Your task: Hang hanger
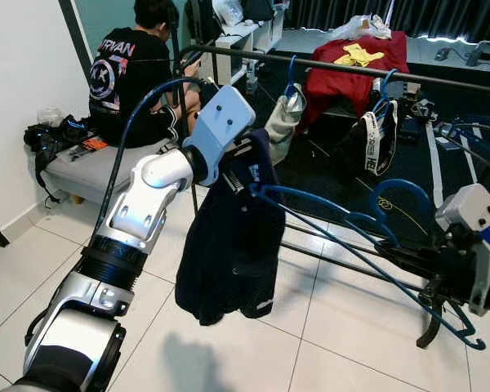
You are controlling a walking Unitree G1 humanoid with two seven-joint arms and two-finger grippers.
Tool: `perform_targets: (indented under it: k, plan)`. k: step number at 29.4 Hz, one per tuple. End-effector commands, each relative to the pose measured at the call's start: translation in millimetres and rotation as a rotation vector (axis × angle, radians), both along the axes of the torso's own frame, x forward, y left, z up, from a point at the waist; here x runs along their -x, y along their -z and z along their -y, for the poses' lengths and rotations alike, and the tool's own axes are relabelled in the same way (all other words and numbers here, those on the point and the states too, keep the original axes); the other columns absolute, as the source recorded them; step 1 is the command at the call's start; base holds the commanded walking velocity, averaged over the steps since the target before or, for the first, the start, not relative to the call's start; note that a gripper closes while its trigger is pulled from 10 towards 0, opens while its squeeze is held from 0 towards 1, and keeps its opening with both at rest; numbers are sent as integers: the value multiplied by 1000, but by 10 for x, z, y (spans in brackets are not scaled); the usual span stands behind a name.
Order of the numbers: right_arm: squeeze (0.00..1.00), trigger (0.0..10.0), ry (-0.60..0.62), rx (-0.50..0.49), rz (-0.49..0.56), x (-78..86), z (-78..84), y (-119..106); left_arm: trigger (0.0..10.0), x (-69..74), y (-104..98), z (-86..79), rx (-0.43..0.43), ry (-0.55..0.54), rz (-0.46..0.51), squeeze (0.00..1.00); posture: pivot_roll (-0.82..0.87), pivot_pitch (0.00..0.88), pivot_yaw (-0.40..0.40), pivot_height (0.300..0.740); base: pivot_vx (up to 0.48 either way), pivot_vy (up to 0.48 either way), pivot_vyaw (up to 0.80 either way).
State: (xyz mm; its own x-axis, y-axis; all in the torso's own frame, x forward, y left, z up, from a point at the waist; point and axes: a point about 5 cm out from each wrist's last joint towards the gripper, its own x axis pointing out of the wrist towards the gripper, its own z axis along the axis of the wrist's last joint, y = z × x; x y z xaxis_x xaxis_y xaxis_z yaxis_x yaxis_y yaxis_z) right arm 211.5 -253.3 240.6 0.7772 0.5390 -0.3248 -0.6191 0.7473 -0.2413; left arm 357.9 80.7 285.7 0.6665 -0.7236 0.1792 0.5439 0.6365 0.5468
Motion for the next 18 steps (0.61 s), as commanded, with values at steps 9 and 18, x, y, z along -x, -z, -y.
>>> perform_targets:
  k: [9,18]
  plan:
    - [0,10000,24,-4,48,30,76,-122,10000,-10,-35,-74,-17,-14,35,0,-108,36,33,740,0,0,0]
    - [0,10000,-19,-66,74,36,10,-176,10000,26,1,-25,-20,0,28,0,-110,41,32,740,0,0,0]
